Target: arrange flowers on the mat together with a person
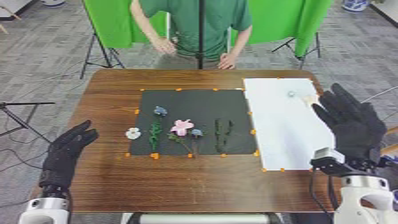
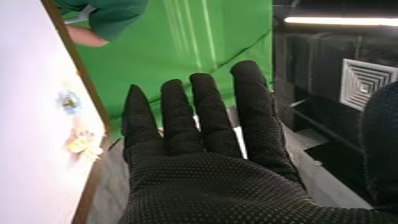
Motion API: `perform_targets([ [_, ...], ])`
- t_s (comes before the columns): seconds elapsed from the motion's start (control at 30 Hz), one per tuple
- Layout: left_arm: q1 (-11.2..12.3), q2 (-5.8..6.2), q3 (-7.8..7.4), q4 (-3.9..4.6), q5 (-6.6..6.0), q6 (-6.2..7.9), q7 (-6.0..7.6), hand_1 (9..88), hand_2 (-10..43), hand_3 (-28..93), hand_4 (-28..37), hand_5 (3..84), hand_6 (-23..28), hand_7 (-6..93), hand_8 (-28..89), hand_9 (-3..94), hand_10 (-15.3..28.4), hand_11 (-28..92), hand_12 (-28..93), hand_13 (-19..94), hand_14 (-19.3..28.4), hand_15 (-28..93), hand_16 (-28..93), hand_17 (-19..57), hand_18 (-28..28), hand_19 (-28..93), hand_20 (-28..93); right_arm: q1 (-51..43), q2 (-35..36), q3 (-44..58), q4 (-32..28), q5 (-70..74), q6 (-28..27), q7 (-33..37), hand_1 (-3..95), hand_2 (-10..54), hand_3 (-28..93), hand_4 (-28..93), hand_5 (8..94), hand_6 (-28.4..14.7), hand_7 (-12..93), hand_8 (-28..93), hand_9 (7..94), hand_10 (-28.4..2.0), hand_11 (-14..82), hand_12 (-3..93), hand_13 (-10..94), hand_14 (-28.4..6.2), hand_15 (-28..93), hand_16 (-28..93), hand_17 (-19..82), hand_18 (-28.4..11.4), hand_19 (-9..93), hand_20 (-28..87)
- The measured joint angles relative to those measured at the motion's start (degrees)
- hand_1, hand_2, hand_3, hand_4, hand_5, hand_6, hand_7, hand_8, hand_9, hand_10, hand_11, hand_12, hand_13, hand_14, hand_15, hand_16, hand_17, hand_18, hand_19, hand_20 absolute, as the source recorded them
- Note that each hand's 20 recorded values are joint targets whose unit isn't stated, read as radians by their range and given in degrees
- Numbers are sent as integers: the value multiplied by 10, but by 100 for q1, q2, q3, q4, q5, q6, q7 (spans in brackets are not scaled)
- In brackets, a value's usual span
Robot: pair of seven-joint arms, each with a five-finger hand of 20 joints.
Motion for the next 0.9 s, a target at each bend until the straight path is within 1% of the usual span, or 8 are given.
perform_targets([
  [0.13, 3, 0, 0, 0, -1, 0, -5, 323, -95, 657, -222, 447, 19, 135, -67, 448, 124, 165, 136, 379, 155, 114, 44, 69, 106, 17, 182, 66, 112, -61, 49, 0, 44, -62, 96, -3, 734, -169, 454, -21, 87, -69, 389, -155, 40, 129, 288, -132, 85, 117, 172, -172, 84, 261],
  [0.3, 6, -2, -1, -5, -2, 1, -7, 322, -95, 658, -222, 446, 19, 134, -67, 449, 124, 165, 136, 379, 157, 114, 44, 69, 107, 17, 181, 232, 475, -139, 147, -164, 282, -41, 138, -60, 707, -165, 439, -25, 83, -69, 388, -159, 39, 137, 306, -147, 96, 127, 182, -178, 146, 296],
  [0.37, 6, -2, -1, -6, -2, 2, -7, 322, -95, 659, -222, 446, 19, 134, -67, 448, 125, 164, 135, 379, 157, 113, 44, 69, 107, 17, 181, 341, 694, -72, 149, -742, 492, 353, 129, -88, 673, -173, 409, -26, 70, -64, 366, -158, 34, 142, 311, -157, 97, 143, 180, -183, 178, 310],
  [0.47, 6, -2, 0, -7, -3, 4, -7, 320, -95, 660, -222, 447, 20, 133, -67, 448, 125, 164, 135, 379, 157, 113, 43, 69, 107, 17, 181, 607, 1071, 138, 210, -2096, 508, 1483, 107, -95, 642, -197, 360, -30, 49, -56, 325, -161, 21, 143, 326, -174, 94, 166, 187, -196, 257, 331],
  [0.57, 6, -2, 5, -8, -3, 6, -7, 320, -95, 661, -226, 446, 20, 133, -67, 448, 125, 164, 135, 379, 157, 114, 44, 69, 106, 17, 181, 1057, 1565, 146, 464, -3057, 20, 2493, 95, -95, 631, -220, 316, -38, 35, -47, 293, -180, 10, 141, 378, -182, 110, 189, 211, -202, 342, 352],
  [0.73, 25, -7, 4, -22, -3, 11, -5, 322, -95, 658, -225, 447, 21, 133, -67, 448, 126, 165, 135, 379, 157, 115, 43, 70, 107, 18, 181, 1954, 2455, -180, 982, -3915, -1490, 3349, 100, -95, 625, -231, 303, -42, 33, -42, 287, -203, 8, 142, 455, -186, 133, 210, 263, -200, 420, 361],
  [0.8, 34, -7, 2, -29, -3, 13, -4, 323, -95, 658, -224, 447, 21, 132, -66, 448, 126, 165, 135, 379, 157, 114, 43, 70, 107, 17, 181, 2446, 2850, -757, 1223, -4512, -1727, 3676, 111, -95, 626, -231, 303, -41, 36, -43, 297, -210, 11, 143, 487, -184, 146, 217, 278, -196, 426, 359],
  [0.9, 42, -7, 2, -39, -3, 15, -2, 324, -95, 657, -224, 447, 21, 131, -66, 448, 126, 165, 135, 379, 157, 115, 43, 70, 107, 17, 181, 3282, 3339, -1905, 1644, -5555, -1754, 4152, 115, -95, 627, -231, 306, -38, 43, -45, 315, -215, 18, 146, 526, -181, 175, 235, 292, -197, 444, 356],
])
